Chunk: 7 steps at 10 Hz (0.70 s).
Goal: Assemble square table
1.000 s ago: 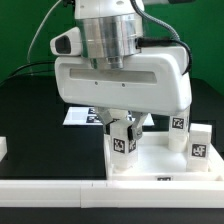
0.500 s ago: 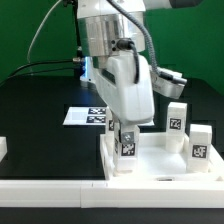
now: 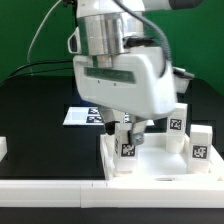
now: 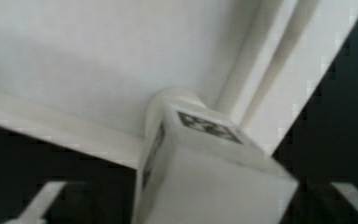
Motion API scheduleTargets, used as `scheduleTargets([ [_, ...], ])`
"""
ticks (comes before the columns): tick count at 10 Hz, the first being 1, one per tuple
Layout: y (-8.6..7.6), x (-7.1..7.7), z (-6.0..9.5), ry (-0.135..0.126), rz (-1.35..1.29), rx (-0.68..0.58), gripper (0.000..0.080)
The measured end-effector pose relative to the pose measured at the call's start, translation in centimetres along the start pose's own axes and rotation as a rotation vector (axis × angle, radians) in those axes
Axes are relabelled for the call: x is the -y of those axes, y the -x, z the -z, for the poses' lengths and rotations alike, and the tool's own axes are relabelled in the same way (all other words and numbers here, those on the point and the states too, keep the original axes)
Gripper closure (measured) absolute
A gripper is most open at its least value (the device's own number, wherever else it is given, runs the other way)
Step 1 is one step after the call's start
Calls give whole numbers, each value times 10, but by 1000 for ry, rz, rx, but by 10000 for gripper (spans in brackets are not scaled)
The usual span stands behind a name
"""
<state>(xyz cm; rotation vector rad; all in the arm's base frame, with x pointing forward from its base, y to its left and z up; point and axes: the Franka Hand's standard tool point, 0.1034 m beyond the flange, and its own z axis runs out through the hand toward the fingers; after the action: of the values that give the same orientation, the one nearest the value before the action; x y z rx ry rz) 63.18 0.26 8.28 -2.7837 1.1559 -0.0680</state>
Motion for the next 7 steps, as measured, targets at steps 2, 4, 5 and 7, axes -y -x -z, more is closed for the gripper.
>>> scheduleTargets([
  [2, -2, -2, -1, 0, 73, -5, 155],
  [4, -7, -4, 1, 31, 475, -16, 151],
  [5, -10, 1, 3, 48, 712, -24, 151],
  [7, -6, 5, 1, 55, 781, -12, 151],
])
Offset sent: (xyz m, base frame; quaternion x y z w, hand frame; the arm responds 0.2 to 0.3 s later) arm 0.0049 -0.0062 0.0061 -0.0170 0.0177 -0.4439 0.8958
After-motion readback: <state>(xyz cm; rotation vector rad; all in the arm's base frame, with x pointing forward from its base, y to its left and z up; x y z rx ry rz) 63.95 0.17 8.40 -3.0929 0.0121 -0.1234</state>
